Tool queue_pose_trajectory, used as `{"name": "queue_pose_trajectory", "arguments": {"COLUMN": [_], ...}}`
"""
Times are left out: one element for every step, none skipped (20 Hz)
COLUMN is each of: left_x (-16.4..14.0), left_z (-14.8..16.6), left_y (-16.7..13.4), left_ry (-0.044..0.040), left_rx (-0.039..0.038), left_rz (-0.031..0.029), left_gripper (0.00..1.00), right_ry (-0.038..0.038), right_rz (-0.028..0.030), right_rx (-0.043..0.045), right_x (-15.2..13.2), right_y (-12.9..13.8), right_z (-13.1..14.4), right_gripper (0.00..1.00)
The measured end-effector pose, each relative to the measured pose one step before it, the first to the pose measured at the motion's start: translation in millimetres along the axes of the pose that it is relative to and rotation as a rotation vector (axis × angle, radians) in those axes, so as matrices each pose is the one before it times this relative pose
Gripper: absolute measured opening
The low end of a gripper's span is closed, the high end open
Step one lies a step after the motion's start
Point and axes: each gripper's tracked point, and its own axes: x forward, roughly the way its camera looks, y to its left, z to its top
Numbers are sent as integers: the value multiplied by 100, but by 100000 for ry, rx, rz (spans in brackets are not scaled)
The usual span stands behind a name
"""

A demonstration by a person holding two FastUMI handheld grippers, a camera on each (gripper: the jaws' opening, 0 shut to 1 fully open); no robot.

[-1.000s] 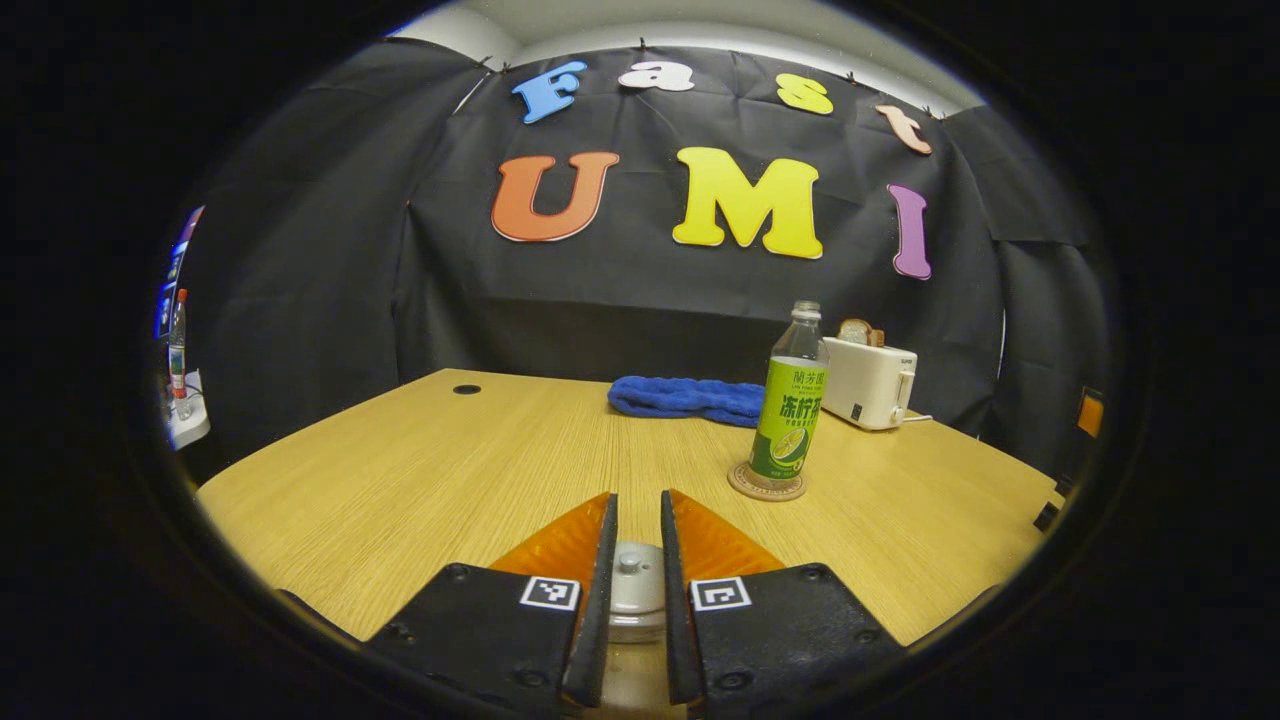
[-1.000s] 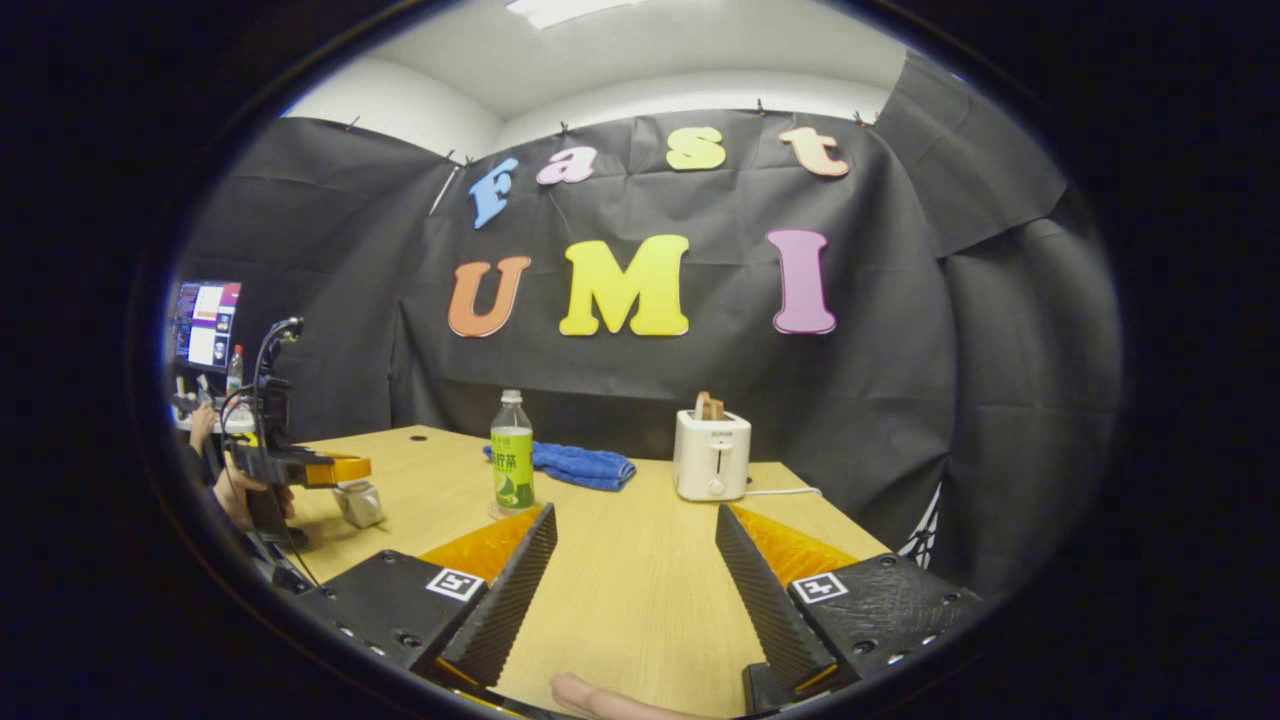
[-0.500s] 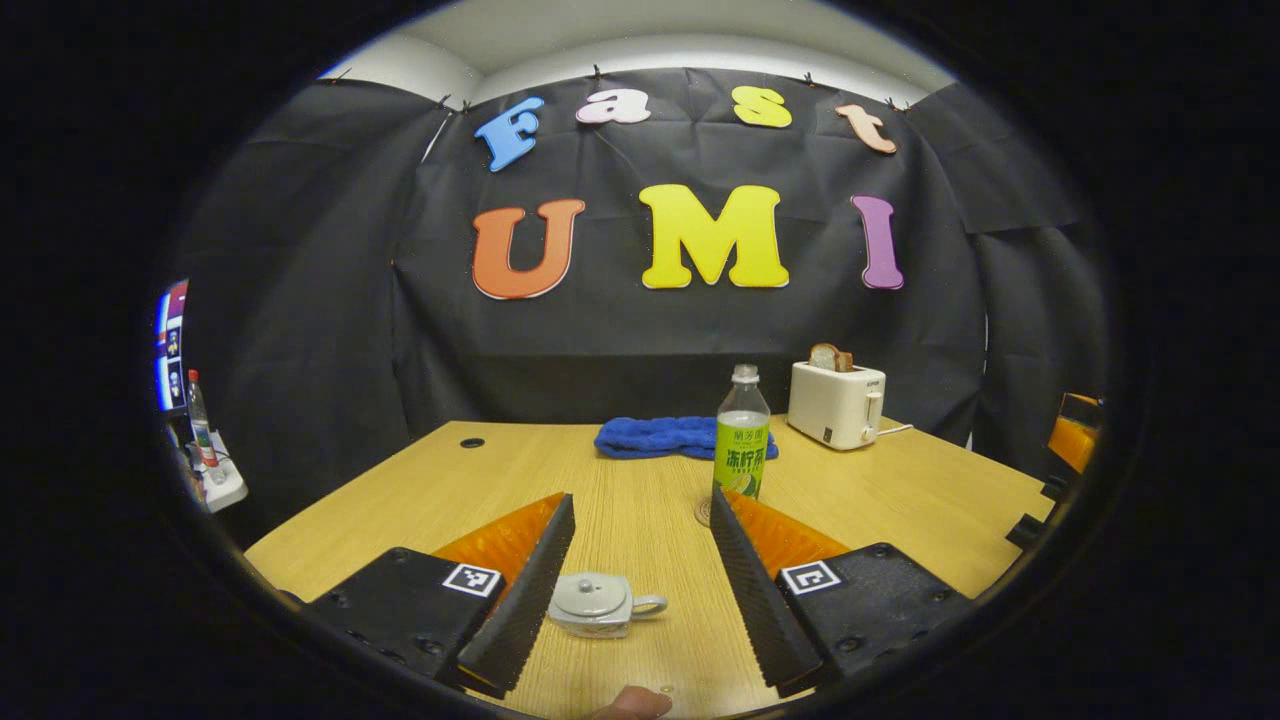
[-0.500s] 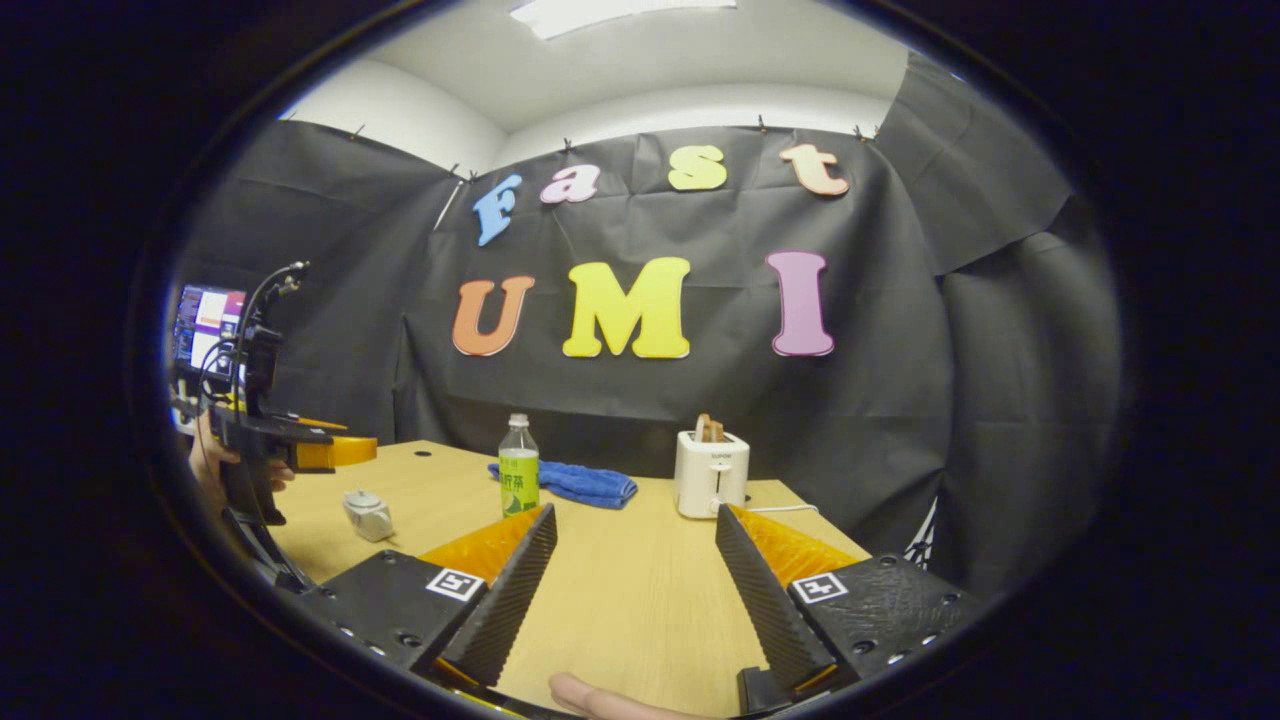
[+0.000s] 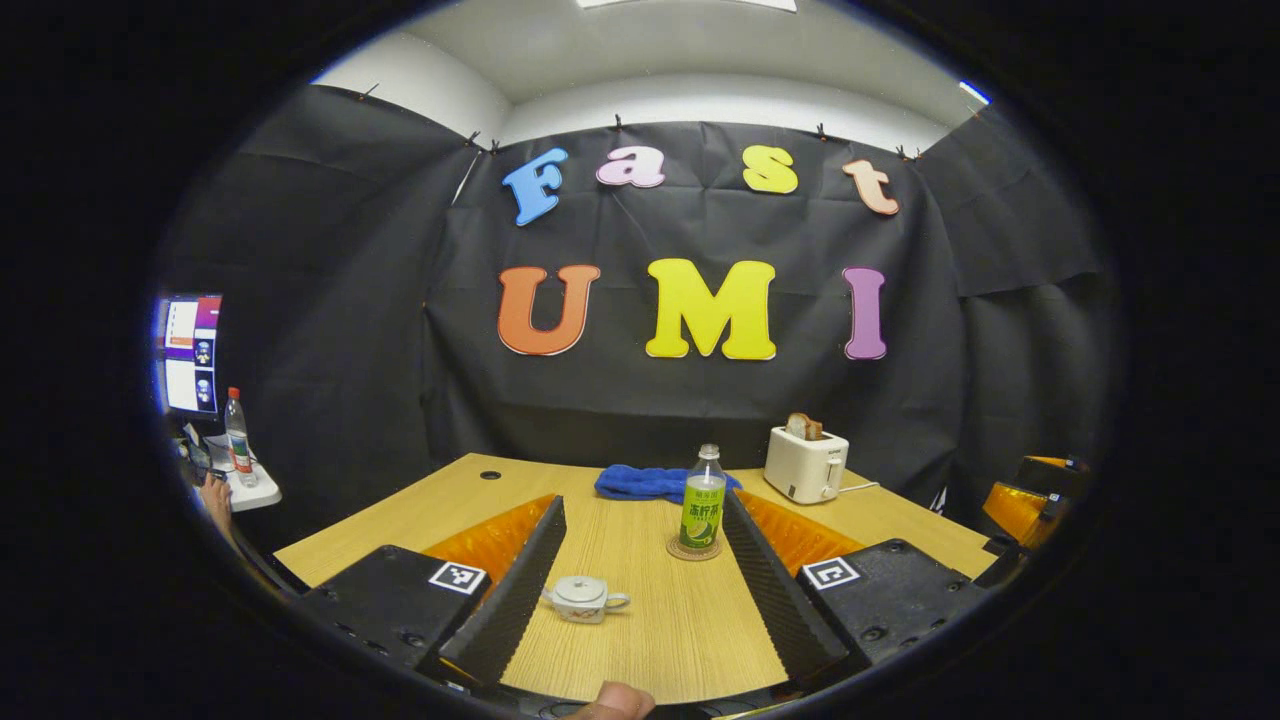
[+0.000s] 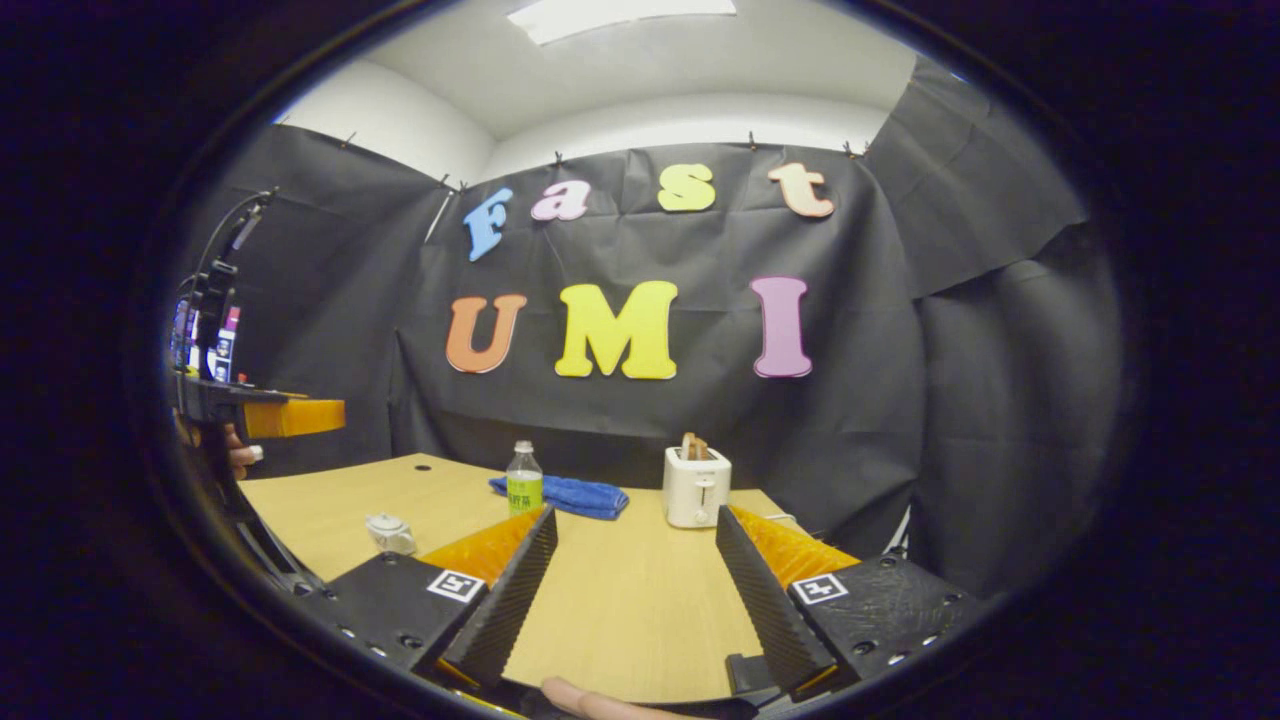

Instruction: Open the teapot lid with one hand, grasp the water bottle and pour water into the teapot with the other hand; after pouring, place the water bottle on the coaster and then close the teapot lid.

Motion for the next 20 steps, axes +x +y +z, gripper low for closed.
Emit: {"name": "queue_pose_trajectory", "arguments": {"left_x": [-780, -627, -451, -160, -276, -38, 166, 162, 165, 243, 287, 127, 41, 12, 75, 44, 29, 80, 102, 69], "left_z": [-67, -454, -442, -367, -850, -215, 171, 128, -201, -294, -551, -369, -94, -109, 39, 95, 86, -50, -128, -101], "left_y": [34, -124, -132, -230, -522, -349, 173, 180, 26, -231, -200, -29, 232, 62, -115, -220, -186, -232, -178, -186], "left_ry": [24, 879, 535, 1132, 3274, -226, -621, -276, -96, 469, 1550, 1158, 307, 173, -327, -456, -703, -320, 76, 62], "left_rx": [88, 624, 1600, 1499, 1442, 259, -40, -342, -272, 353, 584, 739, 620, 372, 265, 363, 531, 725, 806, 723], "left_rz": [196, -517, -945, -1093, -2583, -1425, 274, 1008, 877, -331, -340, 261, 932, 864, 132, -79, -207, -378, -321, -89], "left_gripper": [99, 99, 99, 99, 99, 99, 99, 98, 98, 98, 98, 98, 98, 98, 99, 99, 99, 98, 98, 98], "right_ry": [1653, 1464, 846, 200, 142, 466, 437, 201, 164, -123, -165, -162, 392, 805, 623, 395, 123, -128, 365, 532], "right_rz": [-2186, -1809, -1427, -21, 599, 573, 499, 279, 224, 75, -328, 93, 296, 405, 276, -179, -100, 109, 97, 322], "right_rx": [287, 1111, 413, 64, -703, -496, -175, 131, -92, -788, -730, 152, 469, 295, 376, 170, -223, -90, 41, -31], "right_x": [-597, -475, -262, -222, -110, 32, 120, 147, 138, 105, 179, 93, 138, 70, 114, 116, 13, 105, 85, 128], "right_y": [-116, 12, 116, 283, 463, 327, 199, 204, 95, 98, -164, -96, 125, 16, -56, -131, -115, -3, 31, 101], "right_z": [-90, -16, -65, -47, -291, -241, -213, -93, -142, -24, -75, -15, -171, -225, -145, -64, -65, 30, -210, -192], "right_gripper": [95, 97, 97, 95, 95, 95, 95, 95, 95, 97, 95, 97, 97, 95, 97, 97, 97, 97, 95, 97]}}
